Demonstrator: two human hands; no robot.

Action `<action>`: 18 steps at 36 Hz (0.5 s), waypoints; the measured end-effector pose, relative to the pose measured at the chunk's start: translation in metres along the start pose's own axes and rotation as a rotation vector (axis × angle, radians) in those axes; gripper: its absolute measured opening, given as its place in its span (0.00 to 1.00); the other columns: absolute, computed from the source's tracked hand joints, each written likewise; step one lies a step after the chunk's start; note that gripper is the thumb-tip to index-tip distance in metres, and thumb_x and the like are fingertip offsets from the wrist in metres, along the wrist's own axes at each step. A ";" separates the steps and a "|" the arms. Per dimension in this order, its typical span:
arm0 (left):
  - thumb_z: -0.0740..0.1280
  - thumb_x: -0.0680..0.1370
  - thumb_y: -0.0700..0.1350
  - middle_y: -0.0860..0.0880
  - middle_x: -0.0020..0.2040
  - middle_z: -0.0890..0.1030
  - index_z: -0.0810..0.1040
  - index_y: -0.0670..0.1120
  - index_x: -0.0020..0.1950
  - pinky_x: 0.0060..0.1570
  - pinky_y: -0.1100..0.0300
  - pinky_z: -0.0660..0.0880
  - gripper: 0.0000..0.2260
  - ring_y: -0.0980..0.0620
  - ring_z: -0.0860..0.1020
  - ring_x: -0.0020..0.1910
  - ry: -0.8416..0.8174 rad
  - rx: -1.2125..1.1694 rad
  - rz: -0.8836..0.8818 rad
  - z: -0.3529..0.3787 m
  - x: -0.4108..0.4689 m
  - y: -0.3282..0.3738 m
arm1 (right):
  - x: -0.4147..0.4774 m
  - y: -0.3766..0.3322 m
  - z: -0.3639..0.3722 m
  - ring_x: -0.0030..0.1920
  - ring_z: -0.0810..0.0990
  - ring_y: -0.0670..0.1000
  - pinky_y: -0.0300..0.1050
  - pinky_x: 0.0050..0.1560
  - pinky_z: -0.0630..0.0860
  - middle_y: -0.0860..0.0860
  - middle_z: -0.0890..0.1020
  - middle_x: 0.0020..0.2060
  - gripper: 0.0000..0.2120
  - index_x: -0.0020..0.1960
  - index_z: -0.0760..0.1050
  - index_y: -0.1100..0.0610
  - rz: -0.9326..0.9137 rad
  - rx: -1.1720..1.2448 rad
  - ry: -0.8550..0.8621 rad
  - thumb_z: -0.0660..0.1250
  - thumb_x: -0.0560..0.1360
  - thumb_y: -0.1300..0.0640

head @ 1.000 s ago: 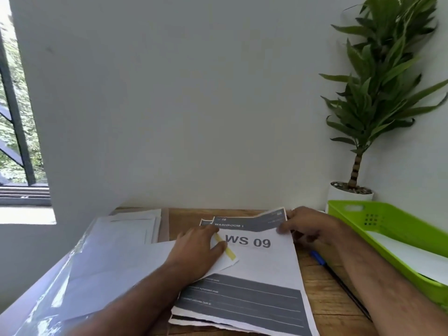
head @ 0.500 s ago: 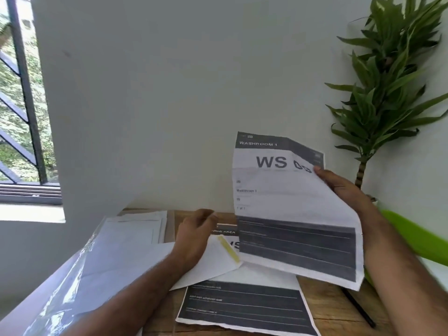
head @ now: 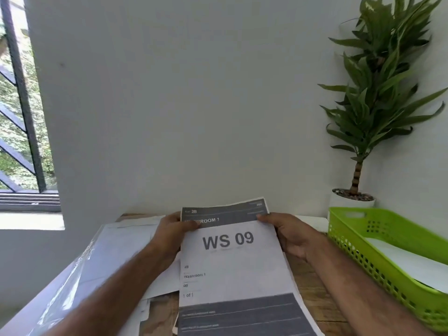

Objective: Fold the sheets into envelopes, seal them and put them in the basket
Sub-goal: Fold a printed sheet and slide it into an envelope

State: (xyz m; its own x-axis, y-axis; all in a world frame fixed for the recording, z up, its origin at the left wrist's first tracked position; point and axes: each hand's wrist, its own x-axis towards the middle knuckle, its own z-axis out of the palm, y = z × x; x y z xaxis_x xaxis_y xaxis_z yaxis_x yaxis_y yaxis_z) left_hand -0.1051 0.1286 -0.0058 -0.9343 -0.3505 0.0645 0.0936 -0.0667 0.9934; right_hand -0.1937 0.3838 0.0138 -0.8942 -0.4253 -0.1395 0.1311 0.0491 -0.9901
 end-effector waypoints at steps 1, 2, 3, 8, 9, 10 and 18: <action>0.69 0.74 0.32 0.34 0.50 0.85 0.83 0.37 0.52 0.40 0.53 0.80 0.08 0.40 0.84 0.40 -0.014 0.009 0.020 -0.001 0.000 -0.001 | 0.002 0.002 0.000 0.57 0.84 0.63 0.62 0.62 0.78 0.62 0.85 0.55 0.17 0.63 0.79 0.64 -0.018 -0.007 -0.003 0.70 0.77 0.58; 0.70 0.74 0.32 0.34 0.50 0.85 0.83 0.37 0.52 0.41 0.53 0.80 0.08 0.40 0.85 0.40 -0.038 -0.006 0.037 -0.001 0.001 -0.001 | 0.003 0.003 0.000 0.57 0.84 0.63 0.62 0.62 0.78 0.61 0.85 0.55 0.16 0.62 0.80 0.63 -0.041 -0.018 -0.004 0.71 0.76 0.58; 0.72 0.72 0.33 0.34 0.50 0.85 0.83 0.37 0.52 0.41 0.51 0.81 0.09 0.40 0.85 0.41 -0.062 -0.017 0.057 -0.001 0.000 0.000 | 0.004 0.004 0.000 0.56 0.84 0.63 0.62 0.61 0.79 0.61 0.85 0.54 0.16 0.62 0.80 0.63 -0.066 -0.029 -0.003 0.72 0.76 0.59; 0.73 0.66 0.38 0.36 0.51 0.85 0.83 0.38 0.54 0.54 0.37 0.79 0.17 0.33 0.84 0.49 -0.136 -0.015 0.068 0.000 -0.006 0.008 | 0.007 0.005 0.004 0.52 0.85 0.64 0.60 0.55 0.82 0.61 0.86 0.51 0.12 0.59 0.81 0.64 -0.163 0.000 0.107 0.70 0.76 0.65; 0.73 0.67 0.38 0.36 0.51 0.85 0.83 0.39 0.54 0.55 0.37 0.78 0.16 0.33 0.84 0.50 -0.133 -0.010 0.068 -0.001 -0.006 0.009 | 0.008 0.005 0.005 0.52 0.85 0.63 0.59 0.54 0.82 0.61 0.87 0.51 0.12 0.59 0.81 0.63 -0.173 0.009 0.119 0.69 0.77 0.65; 0.73 0.68 0.37 0.37 0.51 0.86 0.84 0.39 0.53 0.55 0.37 0.78 0.14 0.34 0.84 0.49 -0.123 -0.005 0.066 -0.002 -0.006 0.010 | 0.009 0.005 0.006 0.52 0.85 0.63 0.57 0.53 0.82 0.60 0.87 0.51 0.11 0.59 0.81 0.63 -0.183 0.014 0.128 0.68 0.77 0.65; 0.64 0.78 0.34 0.36 0.55 0.84 0.81 0.38 0.60 0.63 0.34 0.73 0.12 0.31 0.81 0.58 -0.094 -0.031 -0.024 -0.012 -0.003 0.018 | 0.005 -0.002 0.006 0.52 0.86 0.60 0.53 0.52 0.81 0.57 0.87 0.51 0.12 0.57 0.84 0.57 -0.259 -0.026 0.136 0.66 0.77 0.65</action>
State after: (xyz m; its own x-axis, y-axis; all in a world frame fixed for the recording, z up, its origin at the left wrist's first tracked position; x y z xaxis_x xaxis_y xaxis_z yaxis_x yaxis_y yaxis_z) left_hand -0.0962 0.1170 0.0111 -0.9646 -0.2589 0.0504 0.0796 -0.1033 0.9915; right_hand -0.1960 0.3761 0.0155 -0.9460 -0.3014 0.1194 -0.1185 -0.0214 -0.9927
